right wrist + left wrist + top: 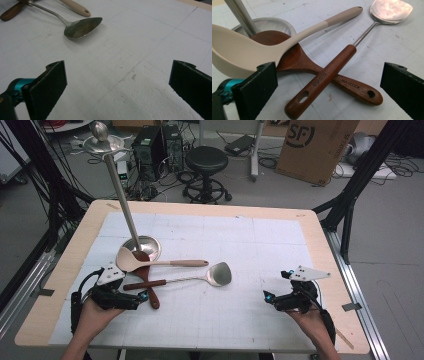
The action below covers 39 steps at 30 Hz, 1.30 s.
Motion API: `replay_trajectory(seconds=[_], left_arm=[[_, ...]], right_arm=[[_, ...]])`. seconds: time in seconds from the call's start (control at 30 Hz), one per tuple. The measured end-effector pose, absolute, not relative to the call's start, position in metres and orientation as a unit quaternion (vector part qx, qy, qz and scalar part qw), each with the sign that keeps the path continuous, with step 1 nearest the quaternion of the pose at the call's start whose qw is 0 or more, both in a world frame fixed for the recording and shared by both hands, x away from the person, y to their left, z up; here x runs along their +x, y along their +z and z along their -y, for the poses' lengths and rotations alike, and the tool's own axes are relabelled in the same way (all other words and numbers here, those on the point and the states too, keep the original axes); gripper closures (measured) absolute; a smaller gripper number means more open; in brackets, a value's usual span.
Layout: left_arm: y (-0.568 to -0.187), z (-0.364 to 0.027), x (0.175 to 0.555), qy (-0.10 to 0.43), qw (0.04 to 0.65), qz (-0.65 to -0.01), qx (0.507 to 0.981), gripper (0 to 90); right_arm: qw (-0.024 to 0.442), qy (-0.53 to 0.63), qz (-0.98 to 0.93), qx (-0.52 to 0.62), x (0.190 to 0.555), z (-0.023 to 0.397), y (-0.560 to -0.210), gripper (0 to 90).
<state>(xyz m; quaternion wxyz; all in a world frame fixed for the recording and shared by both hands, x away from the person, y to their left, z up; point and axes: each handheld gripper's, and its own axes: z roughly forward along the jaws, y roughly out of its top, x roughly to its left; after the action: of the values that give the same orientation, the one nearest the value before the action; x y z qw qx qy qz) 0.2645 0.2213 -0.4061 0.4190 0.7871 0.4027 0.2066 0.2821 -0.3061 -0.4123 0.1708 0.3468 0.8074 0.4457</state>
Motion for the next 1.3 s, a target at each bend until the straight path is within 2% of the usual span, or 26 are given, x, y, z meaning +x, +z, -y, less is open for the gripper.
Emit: replay_trajectory(seconds=[1.3], left_arm=[[-0.4056, -0.2240, 0.2601, 0.204, 0.422, -0.401, 0.787, 1.9]], right_arm=[[0.167, 0.447, -0.811, 0.339, 0.2831, 0.2998, -0.4121, 0.4]])
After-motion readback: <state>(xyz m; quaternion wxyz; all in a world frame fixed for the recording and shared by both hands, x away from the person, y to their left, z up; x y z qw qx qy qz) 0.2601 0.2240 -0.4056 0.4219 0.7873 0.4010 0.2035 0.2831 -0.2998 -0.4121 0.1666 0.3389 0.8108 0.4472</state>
